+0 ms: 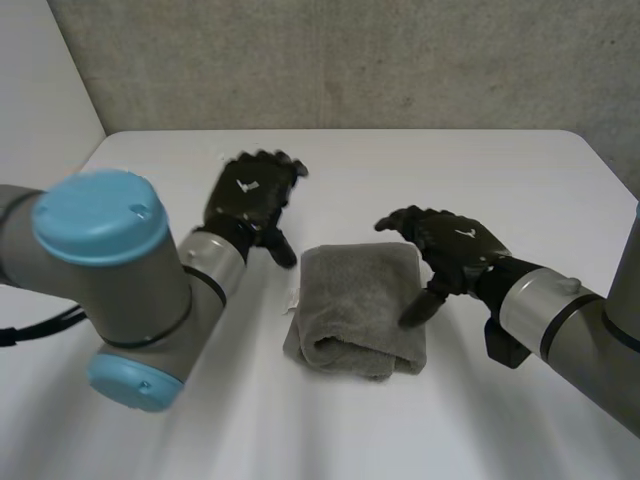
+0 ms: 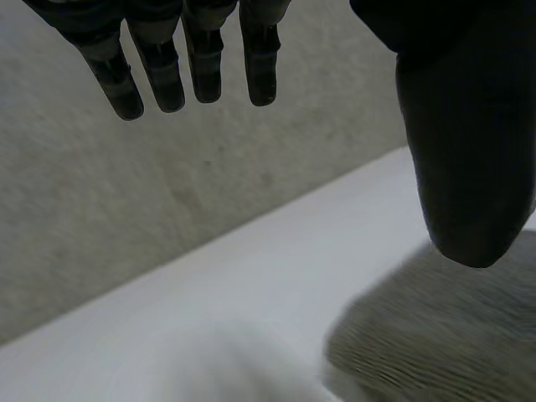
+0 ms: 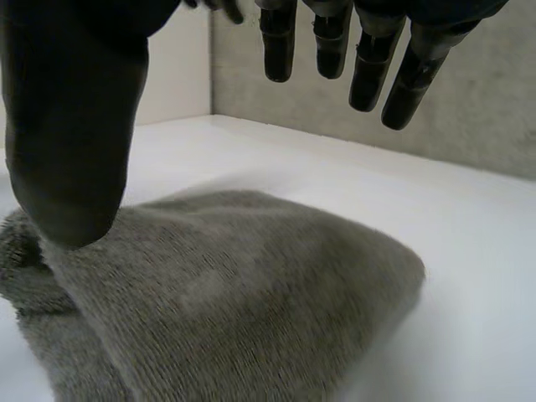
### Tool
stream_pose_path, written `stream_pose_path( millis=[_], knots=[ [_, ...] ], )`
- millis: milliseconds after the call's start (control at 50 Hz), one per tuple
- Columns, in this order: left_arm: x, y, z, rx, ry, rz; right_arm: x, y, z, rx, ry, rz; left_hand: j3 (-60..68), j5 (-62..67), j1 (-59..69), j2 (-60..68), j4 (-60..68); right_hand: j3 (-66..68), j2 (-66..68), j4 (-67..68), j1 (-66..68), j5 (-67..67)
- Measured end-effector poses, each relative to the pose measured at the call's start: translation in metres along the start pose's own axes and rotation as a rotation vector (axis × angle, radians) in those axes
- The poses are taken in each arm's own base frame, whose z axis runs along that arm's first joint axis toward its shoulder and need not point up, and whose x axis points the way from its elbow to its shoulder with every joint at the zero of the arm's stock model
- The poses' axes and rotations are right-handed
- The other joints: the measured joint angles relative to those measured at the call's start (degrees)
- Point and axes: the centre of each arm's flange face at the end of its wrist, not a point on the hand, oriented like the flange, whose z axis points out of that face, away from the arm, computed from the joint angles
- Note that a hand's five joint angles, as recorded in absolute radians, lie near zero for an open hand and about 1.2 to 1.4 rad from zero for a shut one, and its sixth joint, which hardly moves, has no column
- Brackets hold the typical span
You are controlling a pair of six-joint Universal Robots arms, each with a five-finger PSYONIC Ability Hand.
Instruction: Fold the towel.
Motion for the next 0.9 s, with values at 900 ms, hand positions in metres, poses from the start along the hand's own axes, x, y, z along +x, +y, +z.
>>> stream_pose_path(
  millis=[900],
  knots=[
    [0.015,0.047,-0.006,-0.131,0.037,0.082,0.029,0.033,0.044,-0.038,0.164,-0.010,0.0,0.0,0.0,0.0,0.0,0.0,-1.3,0.0,-2.4,-0.2]
  ],
)
